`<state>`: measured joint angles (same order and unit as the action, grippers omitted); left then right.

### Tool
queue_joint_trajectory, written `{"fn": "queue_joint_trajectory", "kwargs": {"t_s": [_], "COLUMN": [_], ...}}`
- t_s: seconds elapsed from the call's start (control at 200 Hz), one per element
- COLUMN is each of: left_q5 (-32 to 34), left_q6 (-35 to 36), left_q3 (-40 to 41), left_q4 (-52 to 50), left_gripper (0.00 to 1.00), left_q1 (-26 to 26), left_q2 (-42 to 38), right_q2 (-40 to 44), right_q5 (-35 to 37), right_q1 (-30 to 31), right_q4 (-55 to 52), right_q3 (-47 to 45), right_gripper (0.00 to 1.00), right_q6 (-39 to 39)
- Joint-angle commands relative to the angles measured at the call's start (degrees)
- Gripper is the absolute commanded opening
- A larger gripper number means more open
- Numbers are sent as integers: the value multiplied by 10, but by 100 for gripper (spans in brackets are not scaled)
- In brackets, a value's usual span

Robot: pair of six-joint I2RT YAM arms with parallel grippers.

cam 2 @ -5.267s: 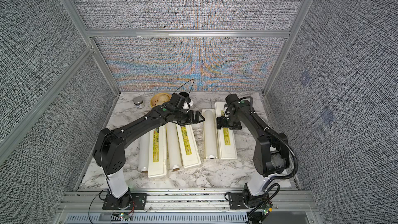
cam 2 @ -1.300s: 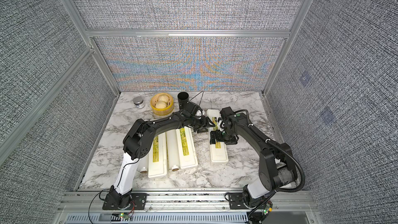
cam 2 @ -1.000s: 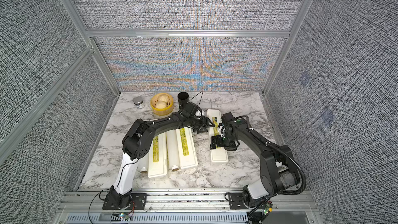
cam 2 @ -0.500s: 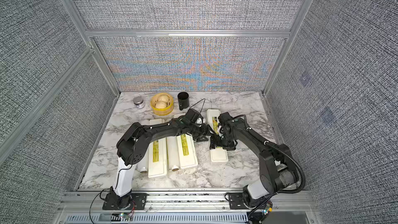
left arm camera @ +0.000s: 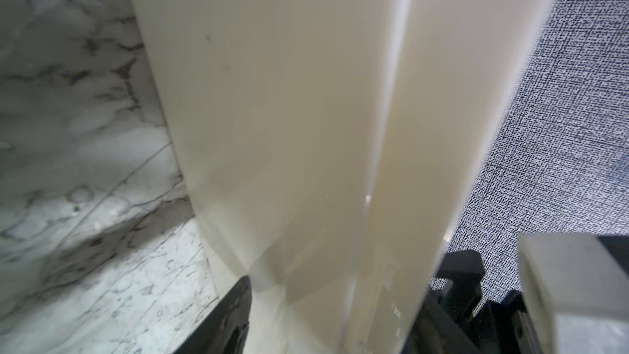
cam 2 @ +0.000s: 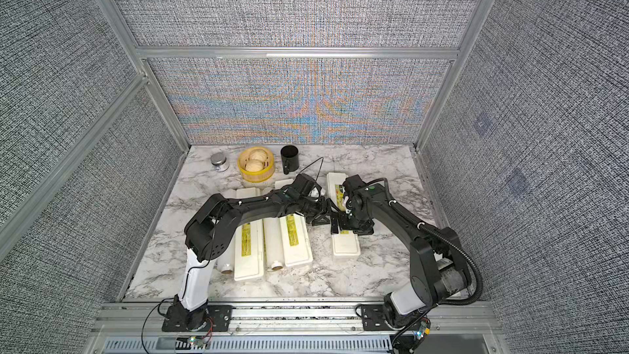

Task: Put plastic wrap rolls into dispensers
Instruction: Close the lid on the plastic wrap cutting box.

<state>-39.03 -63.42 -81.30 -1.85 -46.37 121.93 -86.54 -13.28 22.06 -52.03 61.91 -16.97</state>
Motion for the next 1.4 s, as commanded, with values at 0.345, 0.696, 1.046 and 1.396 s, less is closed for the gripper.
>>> {"fn": "queue_joint_trajectory", "kwargs": {"t_s": [0.345, 0.696, 1.046, 1.396], "left_q5": [37, 14, -60, -101], "left_q6": [5, 6, -5, -44], "left_q3": [2, -14, 44, 105], "left_q4": [-55, -67, -65, 6], "left_gripper": [67, 67, 68, 69], "left_q1": [-2, -9, -28, -43], "left_q2": [18, 15, -42, -61], "right_q2": [90, 39, 45, 81], "right_q5": [-200, -306, -296, -298], "right_q1": [-115, -155, -146, -122], "right_q4": [30, 141, 155, 164], "right_q3": [-70, -126, -159, -181], "right_gripper": [99, 99, 99, 96], "right_q6": [77, 41, 9, -20]}}
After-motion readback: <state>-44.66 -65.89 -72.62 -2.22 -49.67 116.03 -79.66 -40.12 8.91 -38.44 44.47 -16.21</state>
